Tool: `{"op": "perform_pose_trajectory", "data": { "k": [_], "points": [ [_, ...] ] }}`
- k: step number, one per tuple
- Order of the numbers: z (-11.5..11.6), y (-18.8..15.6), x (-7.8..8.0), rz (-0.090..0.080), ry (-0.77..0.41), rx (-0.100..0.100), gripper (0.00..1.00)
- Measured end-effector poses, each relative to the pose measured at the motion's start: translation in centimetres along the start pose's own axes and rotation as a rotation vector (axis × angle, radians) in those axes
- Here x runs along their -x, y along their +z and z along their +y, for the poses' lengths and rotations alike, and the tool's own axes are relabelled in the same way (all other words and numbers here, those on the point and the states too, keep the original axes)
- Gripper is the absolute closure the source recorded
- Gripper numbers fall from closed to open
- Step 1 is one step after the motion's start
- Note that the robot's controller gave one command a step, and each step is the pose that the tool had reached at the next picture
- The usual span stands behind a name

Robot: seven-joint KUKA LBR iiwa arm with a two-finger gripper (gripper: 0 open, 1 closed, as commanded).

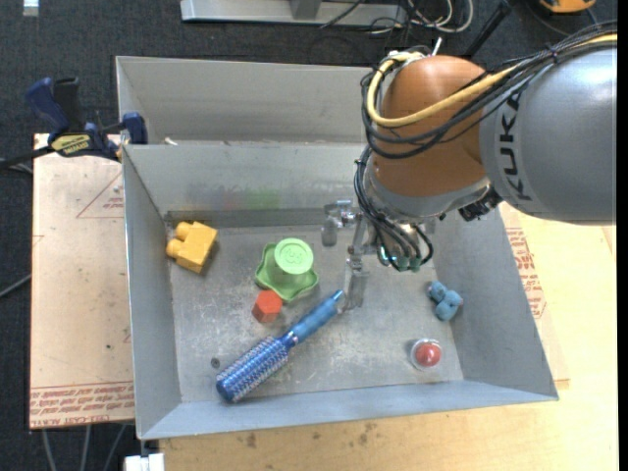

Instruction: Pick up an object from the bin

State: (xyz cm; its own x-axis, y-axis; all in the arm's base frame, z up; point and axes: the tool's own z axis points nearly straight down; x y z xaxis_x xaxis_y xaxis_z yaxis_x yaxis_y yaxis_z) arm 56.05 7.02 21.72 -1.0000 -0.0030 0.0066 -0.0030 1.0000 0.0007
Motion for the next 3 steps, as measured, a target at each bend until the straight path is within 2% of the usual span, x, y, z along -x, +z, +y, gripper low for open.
{"op": "perform_pose_trajectory", "data": {
  "k": [1,2,3],
  "points": [
    [8.0,14.6,-4.2,-0.017,-0.284,0.003,0.0],
    [10.9,11.7,-6.5,-0.009,-0.454,0.001,0.0],
    [10.8,11.8,-7.5,-0.008,-0.591,-0.001,0.0]
  ]
}}
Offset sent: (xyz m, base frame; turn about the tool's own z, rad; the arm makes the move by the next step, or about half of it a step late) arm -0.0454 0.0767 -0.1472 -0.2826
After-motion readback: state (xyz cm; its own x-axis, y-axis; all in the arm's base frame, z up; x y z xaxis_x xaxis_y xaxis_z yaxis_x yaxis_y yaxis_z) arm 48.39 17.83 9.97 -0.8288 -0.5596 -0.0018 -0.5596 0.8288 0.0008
